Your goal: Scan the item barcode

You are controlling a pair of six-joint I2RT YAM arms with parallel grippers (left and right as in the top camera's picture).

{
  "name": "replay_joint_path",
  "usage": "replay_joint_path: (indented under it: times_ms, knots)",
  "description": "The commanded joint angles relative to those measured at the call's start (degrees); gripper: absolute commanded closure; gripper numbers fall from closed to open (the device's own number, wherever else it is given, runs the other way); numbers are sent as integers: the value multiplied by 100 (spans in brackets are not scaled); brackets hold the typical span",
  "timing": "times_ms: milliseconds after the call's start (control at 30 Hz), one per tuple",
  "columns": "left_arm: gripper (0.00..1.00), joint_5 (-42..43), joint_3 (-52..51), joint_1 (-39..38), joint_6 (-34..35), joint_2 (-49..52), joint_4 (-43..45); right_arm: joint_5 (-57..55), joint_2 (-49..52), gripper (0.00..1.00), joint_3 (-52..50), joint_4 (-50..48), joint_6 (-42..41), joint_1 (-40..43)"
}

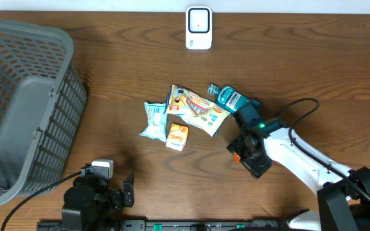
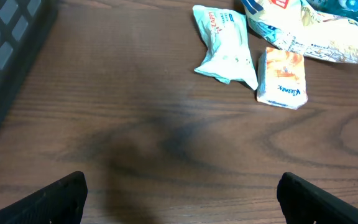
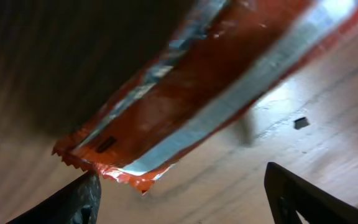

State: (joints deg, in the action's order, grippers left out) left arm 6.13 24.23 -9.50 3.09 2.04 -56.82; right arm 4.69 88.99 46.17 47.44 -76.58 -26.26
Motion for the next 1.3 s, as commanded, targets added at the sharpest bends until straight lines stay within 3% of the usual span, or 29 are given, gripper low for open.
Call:
replay_joint_path:
  times_ms: [0,433,567,767,1033,1133,1167,1200,1267]
  knots:
    - [2,74,22,-20,-50,7,-11,-48,-11,20,-20,-66,-313,-31]
    - [2,74,22,-20,-50,7,-11,63,-28,20,599,232,-105,149]
    - [2,74,22,-20,-50,7,-11,-306,-24,1,682,459,-385,149]
    - [2,74,22,-20,-50,7,-11,-651,44,1,376,280,-833,155]
    - [2,74,22,-20,-50,7,-11,-715,581,5,284,-184,-824,199]
    - [2,74,22,-20,-50,7,-11,-686,992,29,284,-179,-382,195]
    - [2,74,22,-20,-52,7,-11,-525,1189,57,284,-184,92,195]
    - [2,74,22,-20,-50,7,-11,-439,1266,71,284,-197,415,195]
    - [2,74,22,-20,-50,7,-11,-334,1309,89,284,-256,1300,195]
